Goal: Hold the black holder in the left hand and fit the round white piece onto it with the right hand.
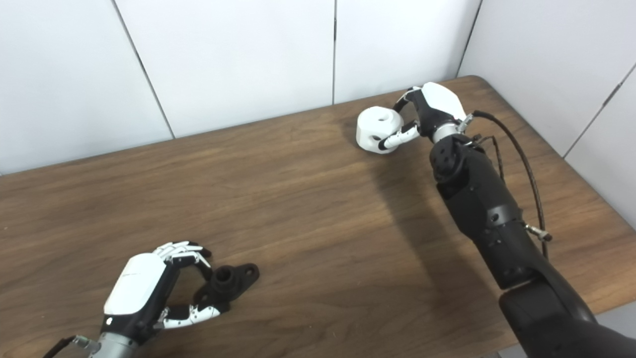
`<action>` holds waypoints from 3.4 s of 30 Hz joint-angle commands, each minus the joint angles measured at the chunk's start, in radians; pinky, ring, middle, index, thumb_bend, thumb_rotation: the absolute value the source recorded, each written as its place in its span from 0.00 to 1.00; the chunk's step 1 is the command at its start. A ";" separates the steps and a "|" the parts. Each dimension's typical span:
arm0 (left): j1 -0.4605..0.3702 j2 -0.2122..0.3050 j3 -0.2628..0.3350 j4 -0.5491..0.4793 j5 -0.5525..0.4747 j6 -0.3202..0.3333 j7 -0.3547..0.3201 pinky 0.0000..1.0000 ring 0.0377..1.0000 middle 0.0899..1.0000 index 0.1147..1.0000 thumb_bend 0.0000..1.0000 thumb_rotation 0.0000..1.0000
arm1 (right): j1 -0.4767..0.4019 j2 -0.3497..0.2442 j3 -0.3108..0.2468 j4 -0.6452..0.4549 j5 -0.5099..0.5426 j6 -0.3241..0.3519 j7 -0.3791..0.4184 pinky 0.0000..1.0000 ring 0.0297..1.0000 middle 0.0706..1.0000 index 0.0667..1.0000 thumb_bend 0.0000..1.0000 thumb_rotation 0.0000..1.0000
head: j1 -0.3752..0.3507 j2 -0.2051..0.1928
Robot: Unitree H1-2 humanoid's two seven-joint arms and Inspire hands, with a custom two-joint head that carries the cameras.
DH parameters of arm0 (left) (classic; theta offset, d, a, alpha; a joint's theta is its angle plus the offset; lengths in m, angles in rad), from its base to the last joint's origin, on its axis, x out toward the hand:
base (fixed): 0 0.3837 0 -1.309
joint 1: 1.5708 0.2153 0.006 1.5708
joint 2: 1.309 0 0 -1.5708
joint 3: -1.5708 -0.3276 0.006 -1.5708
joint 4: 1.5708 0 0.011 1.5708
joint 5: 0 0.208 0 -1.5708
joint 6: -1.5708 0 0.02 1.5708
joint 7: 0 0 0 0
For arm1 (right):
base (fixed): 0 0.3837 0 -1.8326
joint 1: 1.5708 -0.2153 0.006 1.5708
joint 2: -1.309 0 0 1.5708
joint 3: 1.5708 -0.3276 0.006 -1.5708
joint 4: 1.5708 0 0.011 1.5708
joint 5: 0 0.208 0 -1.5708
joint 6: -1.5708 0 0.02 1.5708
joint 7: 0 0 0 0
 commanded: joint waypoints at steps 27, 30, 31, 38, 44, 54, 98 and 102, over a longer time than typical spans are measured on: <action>0.006 0.006 0.001 -0.013 0.028 0.021 -0.010 0.86 0.80 0.70 0.42 0.52 0.05 | -0.062 -0.011 0.010 -0.001 0.006 -0.021 -0.051 1.00 1.00 0.90 0.62 0.89 0.24 | -0.004 0.001; 0.007 0.007 0.003 -0.008 0.023 0.016 -0.005 0.86 0.81 0.70 0.42 0.52 0.05 | -0.061 -0.011 0.010 0.002 0.012 -0.033 -0.068 1.00 1.00 0.88 0.58 0.87 0.23 | -0.004 0.001; 0.007 0.007 0.003 -0.008 0.022 0.016 -0.005 0.86 0.81 0.70 0.42 0.52 0.05 | -0.060 -0.008 0.008 0.005 0.016 -0.041 -0.080 1.00 1.00 0.88 0.56 0.87 0.22 | -0.004 0.001; 0.007 0.007 -0.001 -0.010 0.019 0.017 -0.016 0.87 0.81 0.71 0.42 0.52 0.05 | -0.052 0.017 0.000 0.023 0.020 -0.076 -0.186 1.00 0.95 0.82 0.45 0.52 0.13 | -0.002 -0.001; 0.006 0.010 -0.003 -0.007 0.019 0.014 -0.015 0.86 0.81 0.70 0.42 0.52 0.05 | -0.051 0.024 0.004 0.025 0.018 -0.062 -0.202 1.00 0.94 0.80 0.45 0.52 0.13 | -0.002 -0.001; 0.006 0.010 -0.006 -0.004 0.018 0.014 -0.020 0.86 0.81 0.71 0.42 0.52 0.05 | -0.032 0.024 -0.009 -0.026 0.036 -0.056 -0.191 1.00 0.94 0.80 0.45 0.52 0.13 | 0.016 -0.001; -0.010 -0.034 -0.086 0.020 0.085 0.074 -0.019 0.93 0.84 0.73 0.42 0.52 0.05 | 0.128 0.198 0.055 -0.813 -0.139 0.040 0.528 1.00 0.90 0.78 0.45 0.52 0.14 | 0.267 0.050; -0.014 -0.038 -0.093 0.023 0.085 0.081 -0.019 0.93 0.84 0.73 0.42 0.52 0.05 | 0.141 0.233 0.075 -0.841 -0.149 0.038 0.551 1.00 0.89 0.78 0.45 0.52 0.14 | 0.280 0.053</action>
